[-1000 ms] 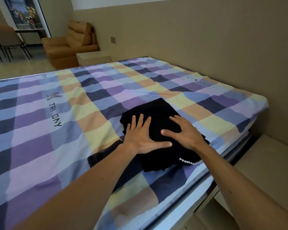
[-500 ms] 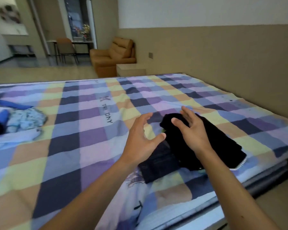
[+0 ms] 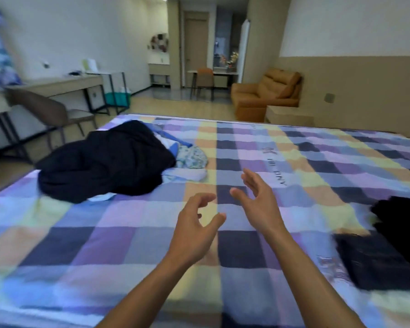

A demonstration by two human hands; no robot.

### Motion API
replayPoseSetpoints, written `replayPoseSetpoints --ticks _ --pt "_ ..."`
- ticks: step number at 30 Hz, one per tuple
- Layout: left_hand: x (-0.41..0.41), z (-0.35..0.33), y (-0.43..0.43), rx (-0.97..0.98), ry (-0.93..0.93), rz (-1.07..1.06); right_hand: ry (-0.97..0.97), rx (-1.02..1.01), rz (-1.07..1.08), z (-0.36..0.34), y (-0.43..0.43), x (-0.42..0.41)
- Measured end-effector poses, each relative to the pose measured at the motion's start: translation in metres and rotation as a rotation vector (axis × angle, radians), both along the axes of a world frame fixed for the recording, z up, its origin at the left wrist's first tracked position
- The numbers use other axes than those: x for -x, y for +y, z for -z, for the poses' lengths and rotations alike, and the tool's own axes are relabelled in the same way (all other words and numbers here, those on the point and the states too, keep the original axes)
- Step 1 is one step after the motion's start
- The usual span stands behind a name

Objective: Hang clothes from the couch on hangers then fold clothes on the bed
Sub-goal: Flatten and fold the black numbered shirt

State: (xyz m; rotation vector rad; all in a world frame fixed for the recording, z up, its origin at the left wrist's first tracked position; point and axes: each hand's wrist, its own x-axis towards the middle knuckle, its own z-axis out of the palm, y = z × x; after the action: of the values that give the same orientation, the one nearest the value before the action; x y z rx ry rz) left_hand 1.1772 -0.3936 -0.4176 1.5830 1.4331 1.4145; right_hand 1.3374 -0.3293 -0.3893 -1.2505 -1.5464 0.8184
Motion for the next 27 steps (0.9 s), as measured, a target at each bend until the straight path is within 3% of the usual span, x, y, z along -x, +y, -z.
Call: replayPoseSetpoints --ticks 8,11,16,20,23,27 --pt "0.140 0.035 0.006 0.063 0.070 -0.221 -0.078 0.058 -0.172 0.034 0.008 0.140" --pt "0.178 0.038 0.026 0.069 0.271 -0.280 -0.098 0.066 -0.218 0.035 0.012 0.171" --pt "0.233 0.055 0.073 0.281 0.761 -0.411 -0.094 0.123 -0.236 0.045 0.017 0.198" --pt "0.268 0.070 0.106 0.375 0.955 -0.458 -0.132 0.157 -0.257 0.056 0.017 0.195" --pt "0.277 0.065 0.120 0.223 0.891 -0.520 -0.140 0.154 -0.238 0.059 0.022 0.180" --pt "0.246 0.032 0.108 -0.142 0.498 -0.480 0.017 0.239 -0.181 0.054 0.036 0.169"
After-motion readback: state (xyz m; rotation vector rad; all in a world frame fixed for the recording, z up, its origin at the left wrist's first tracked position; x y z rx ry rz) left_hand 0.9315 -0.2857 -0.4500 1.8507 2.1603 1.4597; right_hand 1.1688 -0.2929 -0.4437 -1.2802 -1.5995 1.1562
